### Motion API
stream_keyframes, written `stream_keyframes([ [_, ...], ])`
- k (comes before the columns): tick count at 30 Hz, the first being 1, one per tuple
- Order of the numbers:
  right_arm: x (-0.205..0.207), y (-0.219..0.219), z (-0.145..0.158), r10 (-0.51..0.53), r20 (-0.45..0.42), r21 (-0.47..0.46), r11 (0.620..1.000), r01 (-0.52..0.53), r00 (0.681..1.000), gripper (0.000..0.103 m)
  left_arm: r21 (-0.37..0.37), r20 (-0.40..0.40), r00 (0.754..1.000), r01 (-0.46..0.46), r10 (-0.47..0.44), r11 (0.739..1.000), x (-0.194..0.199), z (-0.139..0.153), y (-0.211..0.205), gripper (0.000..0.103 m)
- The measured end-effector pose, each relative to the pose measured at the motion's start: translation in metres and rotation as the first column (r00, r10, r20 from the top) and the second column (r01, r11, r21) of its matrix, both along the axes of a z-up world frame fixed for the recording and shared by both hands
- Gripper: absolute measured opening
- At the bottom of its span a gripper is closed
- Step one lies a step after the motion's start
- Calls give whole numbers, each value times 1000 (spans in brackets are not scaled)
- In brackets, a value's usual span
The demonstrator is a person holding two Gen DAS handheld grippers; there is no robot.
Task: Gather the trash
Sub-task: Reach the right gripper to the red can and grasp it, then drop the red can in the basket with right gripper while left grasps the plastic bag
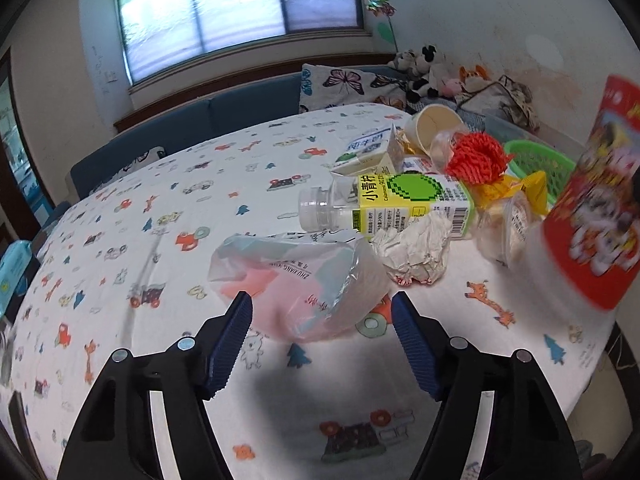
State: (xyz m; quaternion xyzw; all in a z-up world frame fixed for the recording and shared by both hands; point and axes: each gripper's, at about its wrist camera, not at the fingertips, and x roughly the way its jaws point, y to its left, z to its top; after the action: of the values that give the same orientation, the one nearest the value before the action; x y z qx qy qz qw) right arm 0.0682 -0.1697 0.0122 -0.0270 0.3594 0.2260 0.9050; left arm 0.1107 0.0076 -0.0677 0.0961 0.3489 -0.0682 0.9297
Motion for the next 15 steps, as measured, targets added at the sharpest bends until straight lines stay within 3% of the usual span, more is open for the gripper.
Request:
stream_keyframes([
  [6, 2, -45, 11, -113, 19, 0, 994, 113, 993, 67, 72, -29, 999, 29, -27, 997, 12, -12, -11, 62],
  [11, 10, -86, 15, -221, 40, -17, 975, 222, 974, 67, 86, -35, 999, 43, -40, 995, 18, -16, -14, 41],
  [13, 15, -101, 13, -264, 44, -29, 964, 266, 963, 67, 78, -31, 998, 50, -48, 996, 17, -15, -13, 28],
  [15, 21, -113, 11, -291, 40, -33, 956, 292, 956, 67, 71, -17, 999, 50, -49, 996, 14, -12, -12, 24],
])
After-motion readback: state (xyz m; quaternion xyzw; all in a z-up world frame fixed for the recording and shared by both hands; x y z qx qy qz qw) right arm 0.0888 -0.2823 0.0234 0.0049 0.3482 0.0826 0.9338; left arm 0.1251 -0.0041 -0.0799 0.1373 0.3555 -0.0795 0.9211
